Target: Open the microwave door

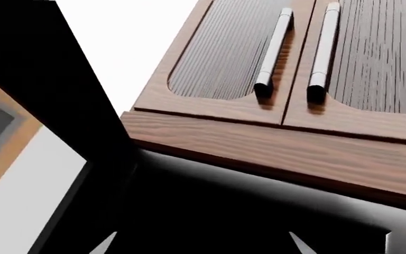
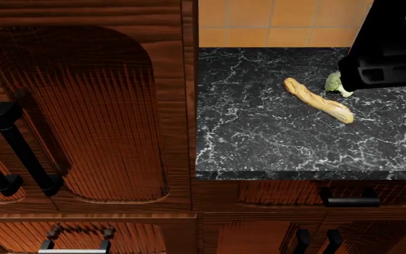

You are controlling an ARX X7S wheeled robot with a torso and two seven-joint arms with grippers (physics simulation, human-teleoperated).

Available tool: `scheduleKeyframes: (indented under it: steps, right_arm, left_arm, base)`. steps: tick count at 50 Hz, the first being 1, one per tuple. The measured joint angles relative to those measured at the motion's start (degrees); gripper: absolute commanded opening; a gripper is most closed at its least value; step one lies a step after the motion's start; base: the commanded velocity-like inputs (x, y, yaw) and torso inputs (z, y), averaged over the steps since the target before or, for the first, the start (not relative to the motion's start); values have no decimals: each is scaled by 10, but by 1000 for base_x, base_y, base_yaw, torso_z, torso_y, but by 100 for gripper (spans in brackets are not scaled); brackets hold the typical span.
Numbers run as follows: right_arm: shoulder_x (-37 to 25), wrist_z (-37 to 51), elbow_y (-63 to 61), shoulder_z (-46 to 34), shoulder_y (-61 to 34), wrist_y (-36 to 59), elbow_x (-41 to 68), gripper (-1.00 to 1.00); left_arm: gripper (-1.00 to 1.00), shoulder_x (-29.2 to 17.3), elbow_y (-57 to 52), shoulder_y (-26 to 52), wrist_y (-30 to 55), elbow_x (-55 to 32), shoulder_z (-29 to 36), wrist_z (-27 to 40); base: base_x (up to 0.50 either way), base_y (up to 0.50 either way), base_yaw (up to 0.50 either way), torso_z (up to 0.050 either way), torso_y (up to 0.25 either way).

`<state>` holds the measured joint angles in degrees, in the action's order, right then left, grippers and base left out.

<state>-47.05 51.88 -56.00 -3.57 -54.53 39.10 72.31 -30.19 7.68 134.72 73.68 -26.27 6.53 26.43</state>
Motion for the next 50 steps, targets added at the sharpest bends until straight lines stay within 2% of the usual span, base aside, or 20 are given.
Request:
scheduleKeyframes:
  steps: [10, 34, 42, 50]
  right_arm:
    - [-1, 2, 0, -4, -3, 0, 1, 100]
    - [-1, 13, 0, -15, -21, 3, 8, 100]
    - [-1, 23, 0, -23, -38, 10, 18, 100]
    - [0, 37, -2, -32, -56, 18, 30, 100]
  left_arm:
    - [100, -35, 34, -14, -20, 83, 13, -44]
    - [100, -130, 114, -8, -79, 195, 90, -104]
    - [100, -138, 156, -3, -111, 294, 90, -160]
    - [100, -131, 195, 0, -156, 452, 41, -244]
  base:
    - [0, 0, 0, 0, 0]
    - [0, 0, 0, 0, 0]
    - [0, 0, 0, 0, 0]
    - [0, 0, 0, 0, 0]
